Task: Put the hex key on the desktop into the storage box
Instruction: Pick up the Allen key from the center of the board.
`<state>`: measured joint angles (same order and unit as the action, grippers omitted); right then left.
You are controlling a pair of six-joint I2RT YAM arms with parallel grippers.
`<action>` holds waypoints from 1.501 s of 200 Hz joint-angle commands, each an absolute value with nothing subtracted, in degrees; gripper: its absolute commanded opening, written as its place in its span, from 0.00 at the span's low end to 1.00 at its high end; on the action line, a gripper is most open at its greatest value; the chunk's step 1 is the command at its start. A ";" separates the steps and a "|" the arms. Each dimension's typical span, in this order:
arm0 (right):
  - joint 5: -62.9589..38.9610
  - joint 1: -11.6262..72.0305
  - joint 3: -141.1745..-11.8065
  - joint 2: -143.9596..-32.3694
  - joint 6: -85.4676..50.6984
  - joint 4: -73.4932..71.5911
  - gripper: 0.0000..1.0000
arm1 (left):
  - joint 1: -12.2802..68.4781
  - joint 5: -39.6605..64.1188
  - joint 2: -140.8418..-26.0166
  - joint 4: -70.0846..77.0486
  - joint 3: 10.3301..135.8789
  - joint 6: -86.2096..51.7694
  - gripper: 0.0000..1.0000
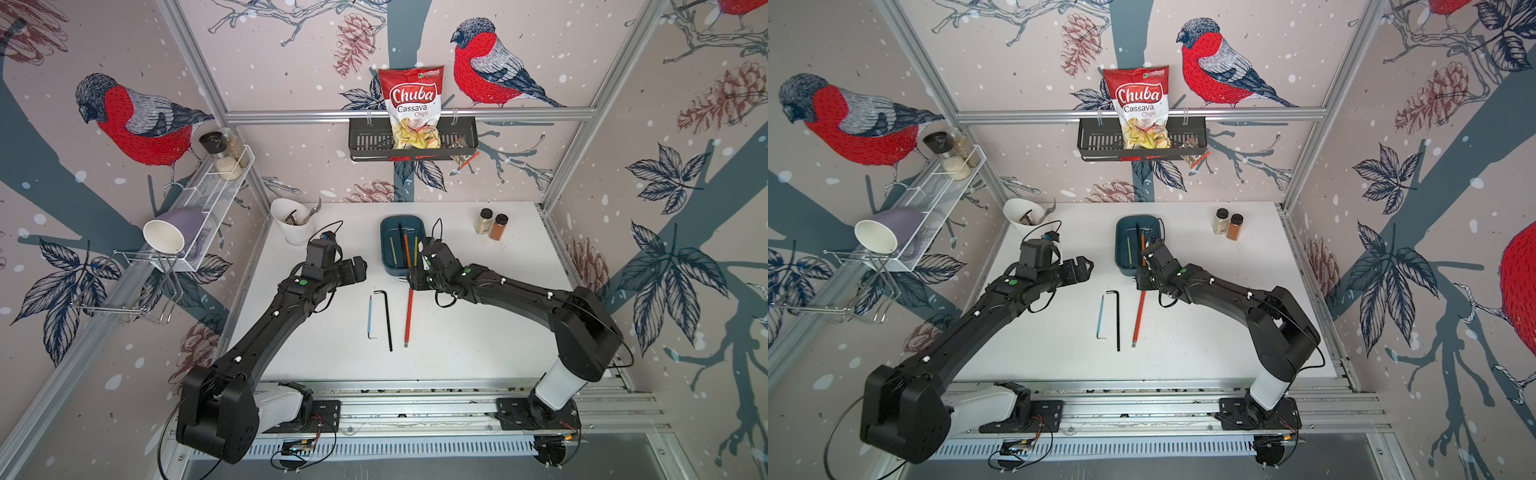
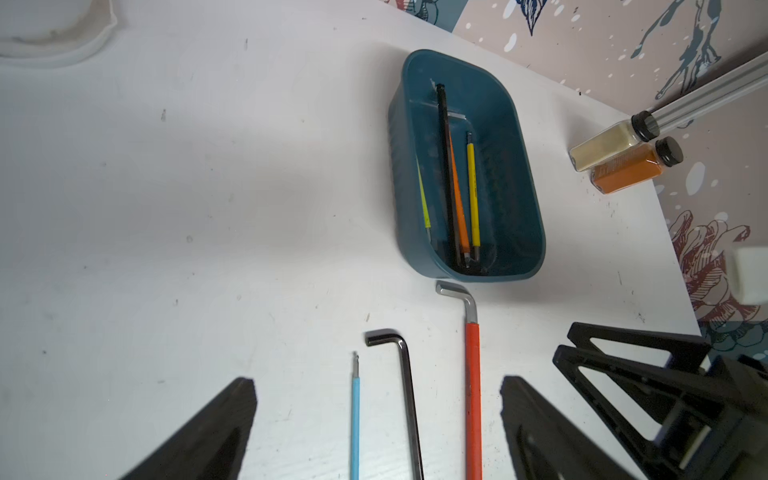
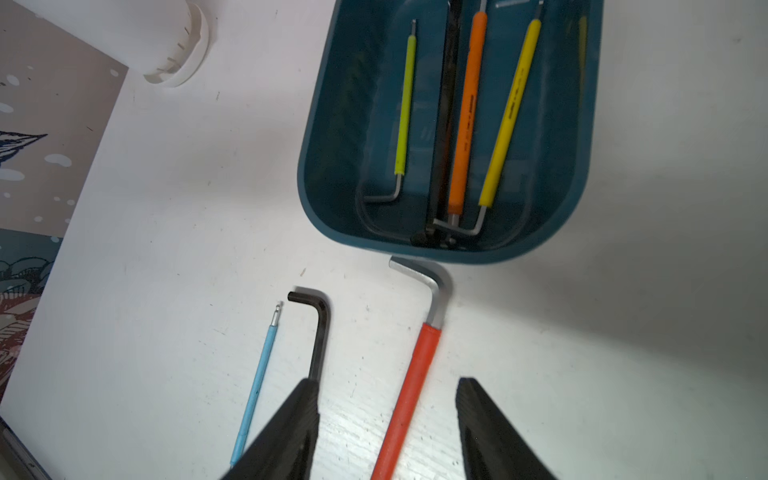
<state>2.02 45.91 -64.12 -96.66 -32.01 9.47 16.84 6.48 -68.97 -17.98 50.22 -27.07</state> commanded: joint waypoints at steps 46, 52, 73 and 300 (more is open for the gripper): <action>1.96 47.78 -62.41 -99.32 -40.37 7.63 0.58 | 16.90 8.70 -67.29 -23.54 45.88 -27.66 0.96; 1.93 48.22 -62.95 -99.90 -40.63 8.36 0.58 | 16.93 9.03 -67.58 -23.89 45.70 -26.88 0.96; 3.25 50.08 -66.27 -102.73 -41.20 12.34 0.58 | 16.89 7.48 -68.11 -24.52 45.22 -25.86 0.96; 8.08 55.34 -75.22 -117.29 -44.21 29.85 0.49 | 16.81 5.01 -67.55 -23.73 46.64 -23.93 0.96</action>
<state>10.17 54.85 -75.16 -114.50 -43.70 26.92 16.84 5.82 -67.20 -23.38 45.87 -24.97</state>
